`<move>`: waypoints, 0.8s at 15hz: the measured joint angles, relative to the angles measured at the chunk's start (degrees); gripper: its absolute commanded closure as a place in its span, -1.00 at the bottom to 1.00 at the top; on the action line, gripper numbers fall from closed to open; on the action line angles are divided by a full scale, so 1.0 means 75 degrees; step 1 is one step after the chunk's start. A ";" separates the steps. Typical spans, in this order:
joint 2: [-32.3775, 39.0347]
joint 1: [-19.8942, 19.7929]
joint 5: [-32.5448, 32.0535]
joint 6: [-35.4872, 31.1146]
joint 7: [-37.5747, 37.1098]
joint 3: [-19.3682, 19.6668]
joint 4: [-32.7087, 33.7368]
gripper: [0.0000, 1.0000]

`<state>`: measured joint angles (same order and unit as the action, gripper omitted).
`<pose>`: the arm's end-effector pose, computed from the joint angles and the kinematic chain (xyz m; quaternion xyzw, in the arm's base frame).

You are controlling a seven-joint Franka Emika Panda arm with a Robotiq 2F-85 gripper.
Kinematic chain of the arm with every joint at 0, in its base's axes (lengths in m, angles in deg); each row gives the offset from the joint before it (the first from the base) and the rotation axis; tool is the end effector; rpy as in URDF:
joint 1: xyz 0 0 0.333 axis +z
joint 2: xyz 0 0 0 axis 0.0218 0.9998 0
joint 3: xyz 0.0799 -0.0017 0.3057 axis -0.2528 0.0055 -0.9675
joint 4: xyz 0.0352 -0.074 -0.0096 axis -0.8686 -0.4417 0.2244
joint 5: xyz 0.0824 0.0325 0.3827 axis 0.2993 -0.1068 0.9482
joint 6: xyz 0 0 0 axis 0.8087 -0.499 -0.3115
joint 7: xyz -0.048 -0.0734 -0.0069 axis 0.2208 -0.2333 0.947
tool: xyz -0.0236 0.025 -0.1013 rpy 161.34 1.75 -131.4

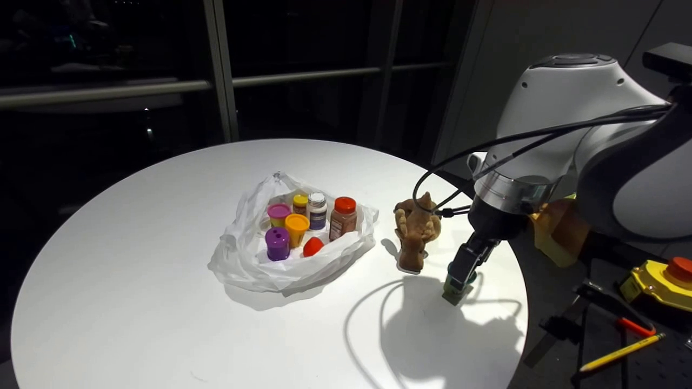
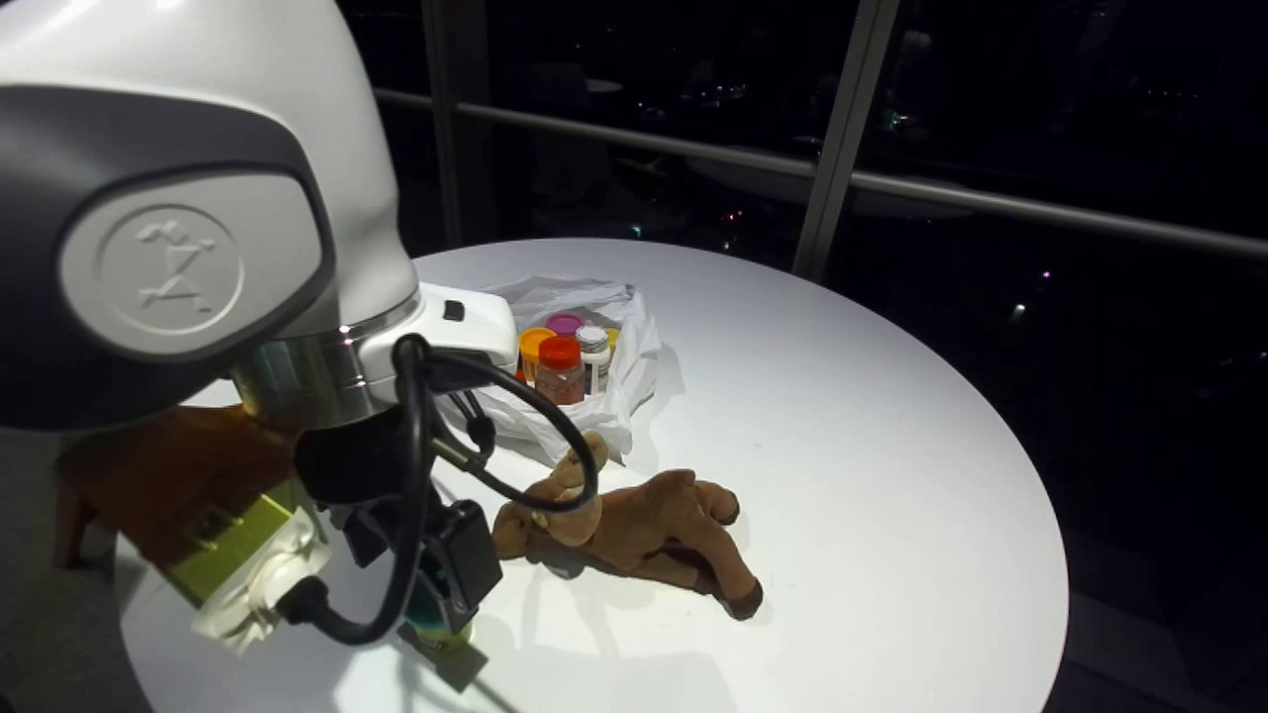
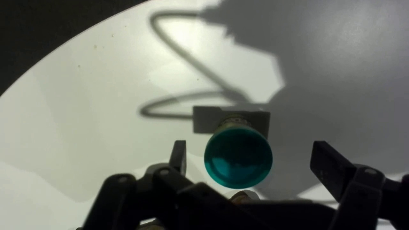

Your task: Put all the objects on the table in the white plastic bag

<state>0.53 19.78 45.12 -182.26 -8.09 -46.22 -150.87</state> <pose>0.3842 0.0194 0.1443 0.9985 -0.0235 0.0200 0.0463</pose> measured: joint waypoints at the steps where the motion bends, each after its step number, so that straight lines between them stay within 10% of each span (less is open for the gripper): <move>1: 0.0026 0.0135 0.0000 0.0000 -0.0041 0.0114 0.0013 -1.00; 3: 0.0088 0.0261 0.0000 0.0002 -0.0066 0.0249 0.0033 -1.00; 12: 0.0463 0.0033 0.0158 0.0008 -0.0048 0.0206 0.0267 0.44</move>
<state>4.01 20.02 46.31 -182.21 -8.45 -44.68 -148.87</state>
